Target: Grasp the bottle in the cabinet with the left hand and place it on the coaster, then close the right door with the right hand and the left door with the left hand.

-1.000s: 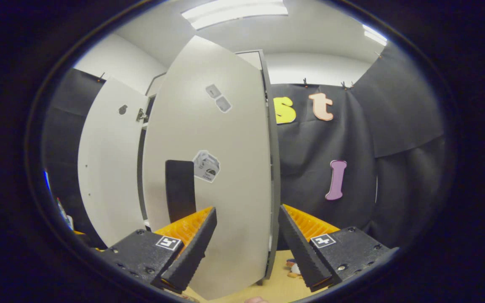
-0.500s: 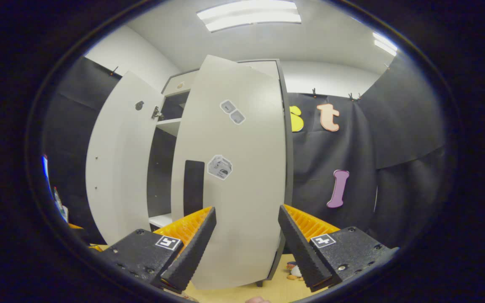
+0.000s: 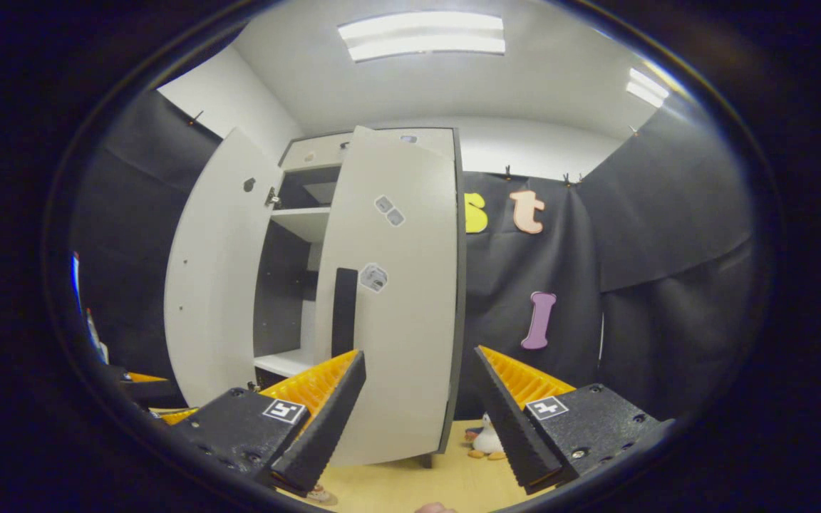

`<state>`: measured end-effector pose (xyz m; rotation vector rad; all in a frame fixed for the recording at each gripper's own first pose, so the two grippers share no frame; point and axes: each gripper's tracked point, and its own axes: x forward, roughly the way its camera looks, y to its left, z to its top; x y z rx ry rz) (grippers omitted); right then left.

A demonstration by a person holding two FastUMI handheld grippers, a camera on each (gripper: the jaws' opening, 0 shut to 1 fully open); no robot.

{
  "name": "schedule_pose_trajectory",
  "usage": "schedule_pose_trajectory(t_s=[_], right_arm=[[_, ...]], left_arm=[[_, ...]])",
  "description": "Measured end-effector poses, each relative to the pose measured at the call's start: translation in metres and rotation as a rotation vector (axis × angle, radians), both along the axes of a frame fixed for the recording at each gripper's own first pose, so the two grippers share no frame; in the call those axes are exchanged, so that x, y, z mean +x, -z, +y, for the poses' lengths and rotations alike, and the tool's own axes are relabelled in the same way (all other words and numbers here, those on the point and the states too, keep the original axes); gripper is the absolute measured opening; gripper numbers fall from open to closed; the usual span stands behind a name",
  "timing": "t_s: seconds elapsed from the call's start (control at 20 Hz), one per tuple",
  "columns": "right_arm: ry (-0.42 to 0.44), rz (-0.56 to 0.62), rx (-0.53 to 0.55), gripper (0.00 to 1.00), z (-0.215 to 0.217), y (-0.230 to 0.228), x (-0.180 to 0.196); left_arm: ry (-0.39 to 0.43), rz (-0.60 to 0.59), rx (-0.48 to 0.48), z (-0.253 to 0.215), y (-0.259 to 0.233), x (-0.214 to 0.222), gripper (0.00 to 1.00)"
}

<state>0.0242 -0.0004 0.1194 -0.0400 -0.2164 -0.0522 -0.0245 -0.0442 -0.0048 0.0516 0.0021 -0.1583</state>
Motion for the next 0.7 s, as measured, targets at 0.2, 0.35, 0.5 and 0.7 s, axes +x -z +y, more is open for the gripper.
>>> schedule_pose_trajectory(t_s=[0.2,0.35,0.5,0.7], right_arm=[[0.044,0.041,0.016,0.93,0.001,0.036,-0.018],[0.035,0.078,0.039,0.98,0.003,0.055,-0.028],[0.036,0.1,0.061,0.98,0.001,0.075,-0.034],[0.038,0.148,0.075,0.98,0.0,0.105,-0.039]], left_arm=[[0.029,-0.004,-0.011,-0.008,-0.004,0.001,0.96],[0.017,-0.004,-0.033,-0.004,-0.005,0.003,0.96],[0.004,0.005,-0.041,0.0,-0.004,0.002,0.96],[-0.018,-0.001,-0.053,0.009,-0.009,0.002,0.94]])
